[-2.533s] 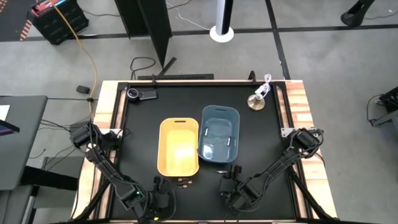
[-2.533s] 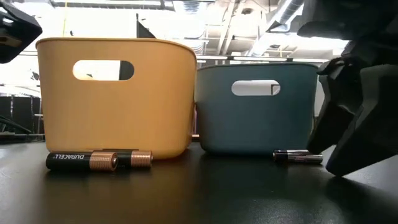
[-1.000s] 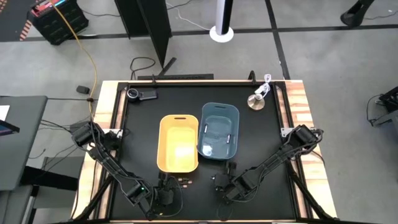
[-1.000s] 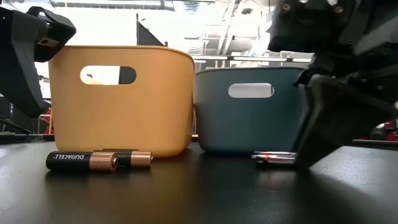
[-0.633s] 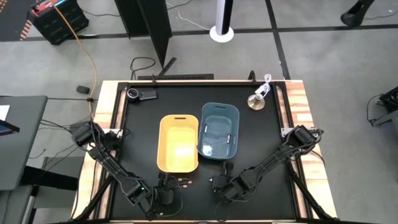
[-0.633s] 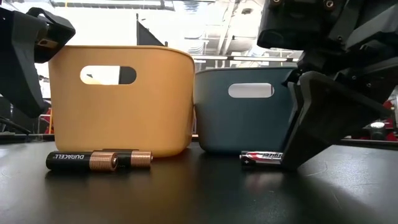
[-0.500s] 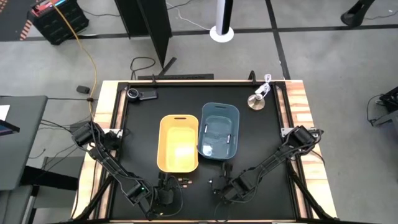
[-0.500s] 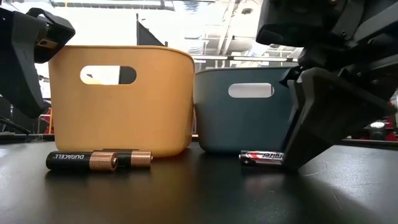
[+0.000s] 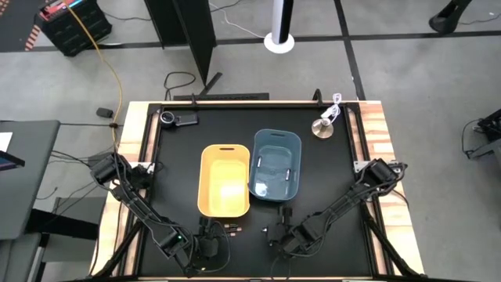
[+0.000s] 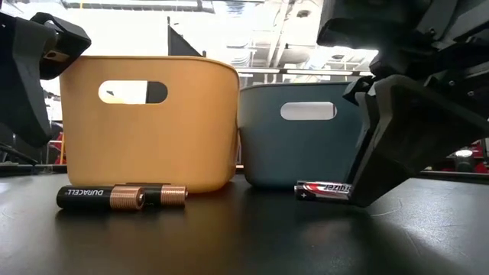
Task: Sort batteries
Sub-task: Put the silver battery into the blue bin
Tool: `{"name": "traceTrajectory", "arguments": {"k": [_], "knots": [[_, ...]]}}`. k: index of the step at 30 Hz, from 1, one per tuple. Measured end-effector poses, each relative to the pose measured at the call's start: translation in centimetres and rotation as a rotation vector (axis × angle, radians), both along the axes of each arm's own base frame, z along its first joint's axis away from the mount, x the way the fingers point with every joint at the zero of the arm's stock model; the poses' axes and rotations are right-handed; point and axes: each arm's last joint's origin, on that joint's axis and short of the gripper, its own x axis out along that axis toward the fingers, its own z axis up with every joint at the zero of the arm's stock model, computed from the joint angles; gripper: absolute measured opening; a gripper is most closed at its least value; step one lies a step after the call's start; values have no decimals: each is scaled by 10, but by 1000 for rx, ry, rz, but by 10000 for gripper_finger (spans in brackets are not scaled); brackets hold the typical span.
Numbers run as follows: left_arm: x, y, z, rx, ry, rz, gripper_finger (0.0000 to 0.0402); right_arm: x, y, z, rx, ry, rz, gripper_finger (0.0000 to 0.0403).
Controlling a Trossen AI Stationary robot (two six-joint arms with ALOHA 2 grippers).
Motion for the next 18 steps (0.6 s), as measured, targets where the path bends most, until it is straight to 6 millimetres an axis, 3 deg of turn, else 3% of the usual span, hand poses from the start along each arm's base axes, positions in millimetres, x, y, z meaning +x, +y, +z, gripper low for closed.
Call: {"name": "traceTrajectory", "arguments": {"k": [11,18], "knots": [[-1,1,-1,8,8,6,153,-1,1,5,-29,-23,22,22],[0,2,-1,9,7,11,153,-11,3,48,-130,-185,58,22]]}}
